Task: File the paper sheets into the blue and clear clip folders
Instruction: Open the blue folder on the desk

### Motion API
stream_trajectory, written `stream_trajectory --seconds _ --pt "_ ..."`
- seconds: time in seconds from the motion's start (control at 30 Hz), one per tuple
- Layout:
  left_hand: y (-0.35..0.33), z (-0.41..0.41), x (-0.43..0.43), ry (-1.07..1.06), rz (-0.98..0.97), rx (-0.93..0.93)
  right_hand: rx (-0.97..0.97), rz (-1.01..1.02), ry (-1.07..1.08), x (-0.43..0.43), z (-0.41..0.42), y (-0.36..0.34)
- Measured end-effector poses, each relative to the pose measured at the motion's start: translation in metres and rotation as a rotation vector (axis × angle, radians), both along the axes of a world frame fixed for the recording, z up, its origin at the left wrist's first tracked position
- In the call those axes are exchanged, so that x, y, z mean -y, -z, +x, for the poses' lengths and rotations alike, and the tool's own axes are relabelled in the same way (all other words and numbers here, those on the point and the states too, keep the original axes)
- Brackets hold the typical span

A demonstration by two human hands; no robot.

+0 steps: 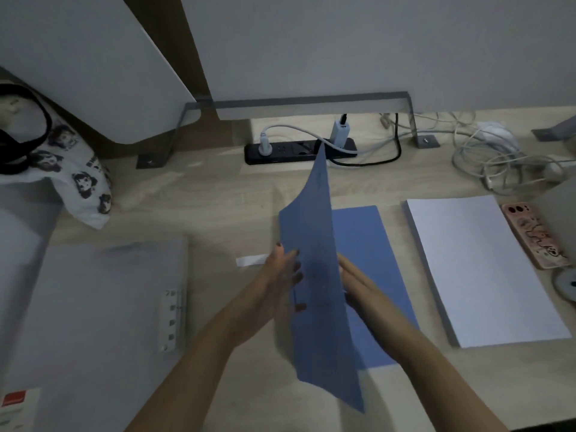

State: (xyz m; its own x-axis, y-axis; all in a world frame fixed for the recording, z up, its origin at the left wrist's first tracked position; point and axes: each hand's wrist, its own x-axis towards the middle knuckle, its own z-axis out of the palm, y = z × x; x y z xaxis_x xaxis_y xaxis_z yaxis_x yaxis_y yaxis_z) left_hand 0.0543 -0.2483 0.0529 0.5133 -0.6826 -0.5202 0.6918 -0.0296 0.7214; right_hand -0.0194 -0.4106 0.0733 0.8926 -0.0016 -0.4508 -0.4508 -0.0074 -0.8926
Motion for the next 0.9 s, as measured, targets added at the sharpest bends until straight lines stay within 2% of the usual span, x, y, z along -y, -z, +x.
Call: stream_trajectory --seconds 0.1,0.2,0.33,0.4,0.5,0.6,0.7,0.73,0.8,0.87,0.9 --pt "-0.02 0.0 -0.015 -0.021 -0.029 0.054 0.011 -0.026 -0.065 -0.03 0.01 0.013" --pt "-0.027 -0.001 -0.04 -0.142 0.031 0.078 0.063 -0.111 -0.136 -0.052 0.018 0.03" --pt "-0.024 0.005 -0.071 -0.333 0.248 0.159 0.067 -0.225 -0.209 -0.063 0.027 0.055" --pt "-0.021 0.008 -0.091 -0.363 0.38 0.258 0.041 -0.359 -0.291 -0.065 0.029 0.069" --pt "-0.014 0.007 -0.115 -0.338 0.476 0.381 0.03 -0.582 -0.41 -0.066 0.028 0.089" --pt "0.0 0.008 -0.133 -0.309 0.562 0.447 0.055 -0.715 -0.493 -0.068 0.023 0.099" --pt "0.017 0.007 -0.141 -0.386 0.671 0.502 0.058 -0.85 -0.547 -0.07 0.017 0.112" --pt "0.022 0.006 -0.141 -0.418 0.72 0.554 0.065 -0.892 -0.555 -0.071 0.015 0.118" --pt "0.033 0.0 -0.138 -0.416 0.948 0.798 0.068 -0.985 -0.585 -0.076 0.013 0.128" --pt "0.046 -0.004 -0.125 -0.325 1.158 1.084 0.05 -1.038 -0.586 -0.082 0.012 0.131" --pt "0.053 -0.006 -0.116 -0.247 1.188 1.193 0.035 -1.067 -0.581 -0.086 0.012 0.132"
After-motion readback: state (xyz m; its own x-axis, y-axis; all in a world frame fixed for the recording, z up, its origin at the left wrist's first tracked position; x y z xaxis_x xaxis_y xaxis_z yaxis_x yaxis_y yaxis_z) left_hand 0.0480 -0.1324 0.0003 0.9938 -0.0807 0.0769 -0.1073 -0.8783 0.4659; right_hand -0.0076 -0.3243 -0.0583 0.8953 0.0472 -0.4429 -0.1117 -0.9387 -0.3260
